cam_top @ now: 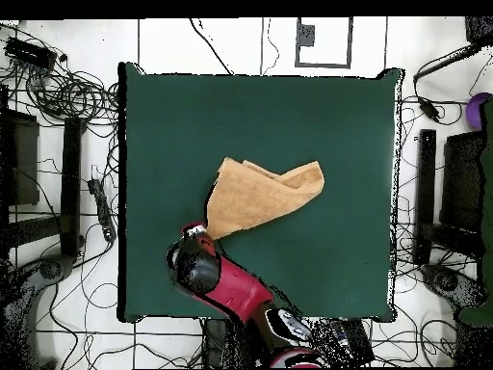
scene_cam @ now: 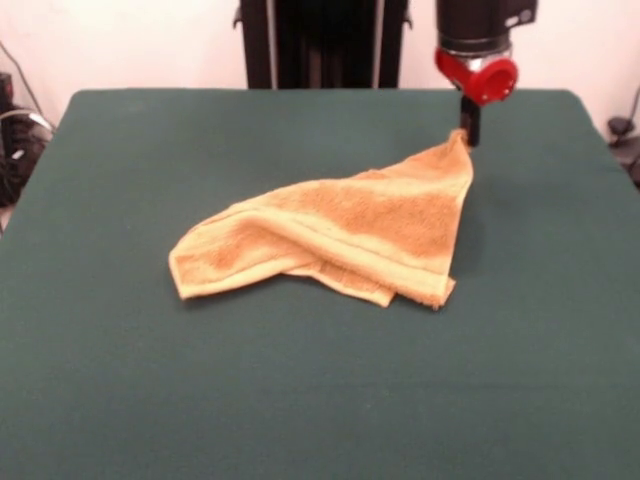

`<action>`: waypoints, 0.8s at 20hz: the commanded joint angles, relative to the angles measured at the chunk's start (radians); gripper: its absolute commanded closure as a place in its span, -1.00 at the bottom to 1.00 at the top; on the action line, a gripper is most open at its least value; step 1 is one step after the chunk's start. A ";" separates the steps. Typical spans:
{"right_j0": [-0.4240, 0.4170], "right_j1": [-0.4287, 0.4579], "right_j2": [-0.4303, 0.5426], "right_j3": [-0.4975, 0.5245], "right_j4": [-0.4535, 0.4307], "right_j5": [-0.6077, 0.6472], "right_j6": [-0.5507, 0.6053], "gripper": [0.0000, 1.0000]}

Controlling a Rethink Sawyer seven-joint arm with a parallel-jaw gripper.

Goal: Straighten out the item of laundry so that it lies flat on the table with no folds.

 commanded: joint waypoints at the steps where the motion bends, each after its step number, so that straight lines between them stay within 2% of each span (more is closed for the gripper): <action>1: 0.088 0.004 0.108 0.144 0.045 -0.097 0.390 1.00; 3: 0.075 0.004 0.133 0.176 0.010 -0.137 0.430 1.00; 5: 0.096 -0.018 0.128 0.214 0.008 -0.156 0.474 1.00; 8: 0.094 -0.043 0.171 0.267 -0.006 -0.186 0.556 1.00; 11: 0.145 -0.041 0.130 0.263 0.008 -0.209 0.555 1.00; 12: 0.161 -0.040 0.116 0.262 0.013 -0.217 0.555 -1.00; 16: 0.084 0.028 0.216 0.246 -0.071 -0.292 0.639 -1.00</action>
